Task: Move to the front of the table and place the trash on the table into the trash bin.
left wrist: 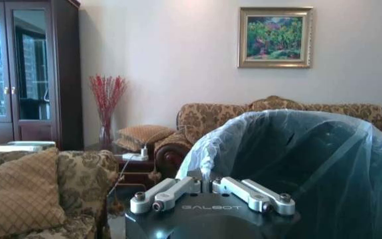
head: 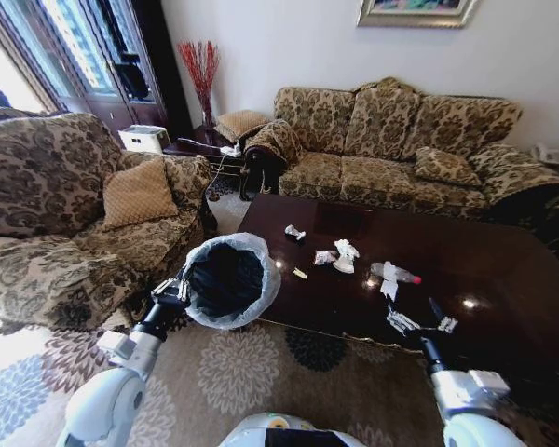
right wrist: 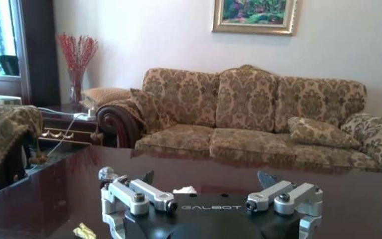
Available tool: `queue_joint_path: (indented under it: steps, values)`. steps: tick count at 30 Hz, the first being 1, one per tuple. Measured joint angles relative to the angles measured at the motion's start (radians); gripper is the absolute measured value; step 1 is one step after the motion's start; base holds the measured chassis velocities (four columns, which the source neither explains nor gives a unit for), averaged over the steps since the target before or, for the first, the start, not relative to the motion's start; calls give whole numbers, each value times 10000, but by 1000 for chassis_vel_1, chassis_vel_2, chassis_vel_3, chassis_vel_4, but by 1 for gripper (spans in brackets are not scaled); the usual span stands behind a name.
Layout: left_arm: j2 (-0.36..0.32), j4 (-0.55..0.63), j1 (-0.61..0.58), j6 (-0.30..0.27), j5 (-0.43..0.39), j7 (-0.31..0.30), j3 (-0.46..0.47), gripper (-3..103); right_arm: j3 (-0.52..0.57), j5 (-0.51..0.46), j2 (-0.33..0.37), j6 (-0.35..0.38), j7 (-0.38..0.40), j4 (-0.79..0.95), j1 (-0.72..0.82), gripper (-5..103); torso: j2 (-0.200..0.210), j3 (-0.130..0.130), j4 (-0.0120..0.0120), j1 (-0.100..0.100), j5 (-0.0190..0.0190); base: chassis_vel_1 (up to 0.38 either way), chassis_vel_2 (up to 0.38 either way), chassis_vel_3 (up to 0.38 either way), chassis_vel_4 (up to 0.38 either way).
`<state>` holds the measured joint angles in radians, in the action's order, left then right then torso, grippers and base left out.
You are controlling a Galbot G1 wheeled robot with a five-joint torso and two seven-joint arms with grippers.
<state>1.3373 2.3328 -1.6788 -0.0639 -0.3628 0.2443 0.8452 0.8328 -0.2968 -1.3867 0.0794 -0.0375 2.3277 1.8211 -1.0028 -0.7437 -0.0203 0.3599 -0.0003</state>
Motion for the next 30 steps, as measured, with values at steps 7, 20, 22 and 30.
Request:
queue_joint_path:
  steps: [7,20,22,30]
  values:
    - [34,220,-76,1,-6,44,-2,3,84,-47,-5,-81,-152,157,38,100,4,-8,0,20,0,0,0,0,0]
    - [40,393,-226,147,8,225,37,3,83,-26,-79,-261,-171,261,212,100,2,-4,0,9,-3,-42,51,43,-45]
    - [45,393,-222,170,-9,239,52,3,83,-7,-98,-261,-169,292,222,100,3,-5,0,15,-2,-162,178,189,-179]
    - [89,323,-227,329,-44,303,105,3,91,69,-104,-199,-156,324,254,100,6,-8,-1,22,-1,-162,175,186,-175]
